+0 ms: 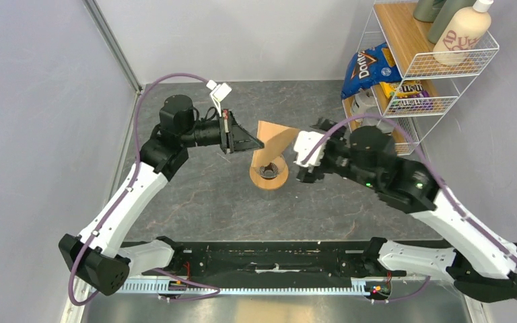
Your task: Place the coffee filter in the dripper
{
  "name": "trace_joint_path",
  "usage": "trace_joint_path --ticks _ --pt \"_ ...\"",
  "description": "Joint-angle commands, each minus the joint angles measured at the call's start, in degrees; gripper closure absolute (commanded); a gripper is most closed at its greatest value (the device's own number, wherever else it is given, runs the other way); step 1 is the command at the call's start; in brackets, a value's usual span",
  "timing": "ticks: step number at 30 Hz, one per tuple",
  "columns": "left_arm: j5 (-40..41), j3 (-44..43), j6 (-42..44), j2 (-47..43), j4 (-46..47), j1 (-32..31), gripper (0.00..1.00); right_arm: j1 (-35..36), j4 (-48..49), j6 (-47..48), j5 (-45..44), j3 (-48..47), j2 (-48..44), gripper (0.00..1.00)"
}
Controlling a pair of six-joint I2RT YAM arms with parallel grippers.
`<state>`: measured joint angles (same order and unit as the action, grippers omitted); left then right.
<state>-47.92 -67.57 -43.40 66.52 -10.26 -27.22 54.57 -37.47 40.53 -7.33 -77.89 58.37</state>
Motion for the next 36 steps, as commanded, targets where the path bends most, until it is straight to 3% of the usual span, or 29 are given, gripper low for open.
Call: trace_joint_path --ticks 1,4,8,14,18,23,25,27,28,32,34,35,36 --pt "-12.2 -8.4 39.2 -0.4 -21.4 -1.1 0.98 -4.3 -19.2 -18.3 18.6 -8.5 -1.5 0.04" --pt "-13.3 -10.2 54.3 -2.3 -30.4 -4.3 0.98 -6.1 -22.2 -24.6 26.9 -9.8 -0.7 0.04" --pt "-8.4 -14.3 67.4 -2.1 -41.8 -11.5 0.98 -7.1 -21.3 -29.2 37.3 -10.1 0.1 0.04" --pt "-7.3 -16.5 69.0 -1.7 -42.7 -14.2 0.98 -7.3 -17.5 -34.1 44.0 -8.5 2.5 0.05" --pt "-6.3 -18.7 69.7 0.5 -44.6 -16.4 0.98 -7.3 -14.7 -35.7 45.7 -8.4 4.8 0.13" --pt "-5.7 -20.5 66.7 2.0 -42.5 -17.1 0.98 -6.6 -13.6 -35.4 44.9 -9.4 7.7 0.44" --pt "-5.7 -20.3 64.5 2.0 -40.6 -17.1 0.98 -6.4 -13.1 -35.7 44.2 -9.7 8.5 0.62" --pt "-4.8 -20.0 61.1 2.0 -38.6 -17.1 0.98 -6.4 -12.5 -36.4 43.0 -9.9 8.6 0.92" --pt "-4.2 -19.7 59.3 1.8 -37.3 -16.9 0.98 -6.4 -12.3 -36.5 41.9 -9.8 8.3 1.0" --pt "1.3 -17.1 55.1 -0.2 -32.4 -16.9 0.97 -6.5 -12.0 -35.6 36.4 -9.3 6.8 1.0" --pt "5.5 -17.1 52.7 -0.4 -31.3 -16.7 0.69 -6.9 -10.5 -37.0 36.4 -8.5 5.9 1.0" --pt "6.3 -17.8 53.1 -0.4 -32.4 -16.1 0.43 -7.2 -9.6 -37.5 36.7 -8.2 5.4 1.0" --pt "7.1 -18.5 52.7 -0.6 -33.1 -15.3 0.24 -7.6 -8.5 -37.9 36.5 -7.9 4.6 1.0"
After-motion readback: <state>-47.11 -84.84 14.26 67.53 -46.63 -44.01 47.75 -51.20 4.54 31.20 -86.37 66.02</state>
